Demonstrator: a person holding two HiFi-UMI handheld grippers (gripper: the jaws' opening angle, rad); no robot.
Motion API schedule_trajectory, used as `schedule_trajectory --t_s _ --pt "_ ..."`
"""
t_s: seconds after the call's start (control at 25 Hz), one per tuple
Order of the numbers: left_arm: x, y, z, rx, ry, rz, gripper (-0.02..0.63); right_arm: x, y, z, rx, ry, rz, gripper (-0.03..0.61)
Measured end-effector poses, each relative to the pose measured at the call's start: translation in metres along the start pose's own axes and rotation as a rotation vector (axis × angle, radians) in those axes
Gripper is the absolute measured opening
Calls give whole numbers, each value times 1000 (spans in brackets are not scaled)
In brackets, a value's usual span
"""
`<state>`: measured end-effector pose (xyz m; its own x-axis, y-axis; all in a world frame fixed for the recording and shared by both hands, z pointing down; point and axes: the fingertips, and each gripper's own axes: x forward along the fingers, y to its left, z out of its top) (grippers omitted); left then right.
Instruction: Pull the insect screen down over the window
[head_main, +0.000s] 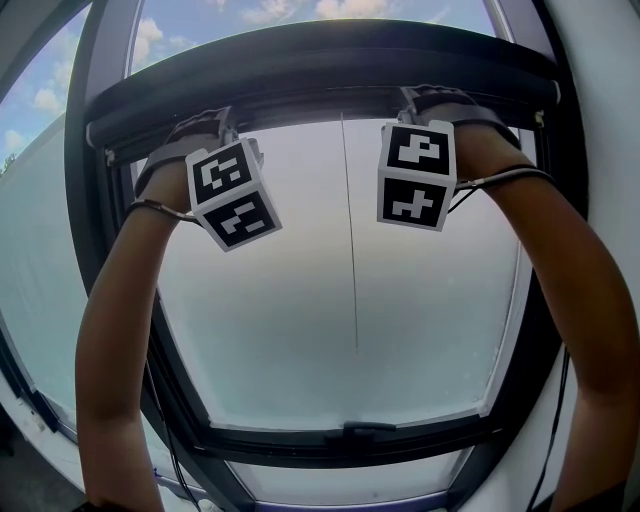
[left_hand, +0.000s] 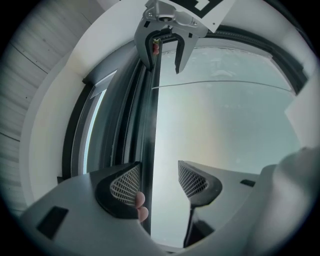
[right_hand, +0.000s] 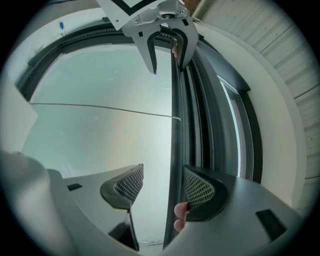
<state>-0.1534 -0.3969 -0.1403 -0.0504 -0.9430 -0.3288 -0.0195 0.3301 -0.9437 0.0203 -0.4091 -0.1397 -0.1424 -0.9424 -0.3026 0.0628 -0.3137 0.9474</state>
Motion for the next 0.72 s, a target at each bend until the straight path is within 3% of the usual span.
schedule_trajectory --t_s 0.16,0.36,0.72 --pt "-1 -7 4 -1 -19 19 218 -2 8 -3 3 3 -18 233" --pt "-6 -16 1 -39 -24 -39 218 -4 15 1 16 3 -5 233" --pt "-17 -43 0 -28 -21 -148 218 -12 40 3 21 5 53 233"
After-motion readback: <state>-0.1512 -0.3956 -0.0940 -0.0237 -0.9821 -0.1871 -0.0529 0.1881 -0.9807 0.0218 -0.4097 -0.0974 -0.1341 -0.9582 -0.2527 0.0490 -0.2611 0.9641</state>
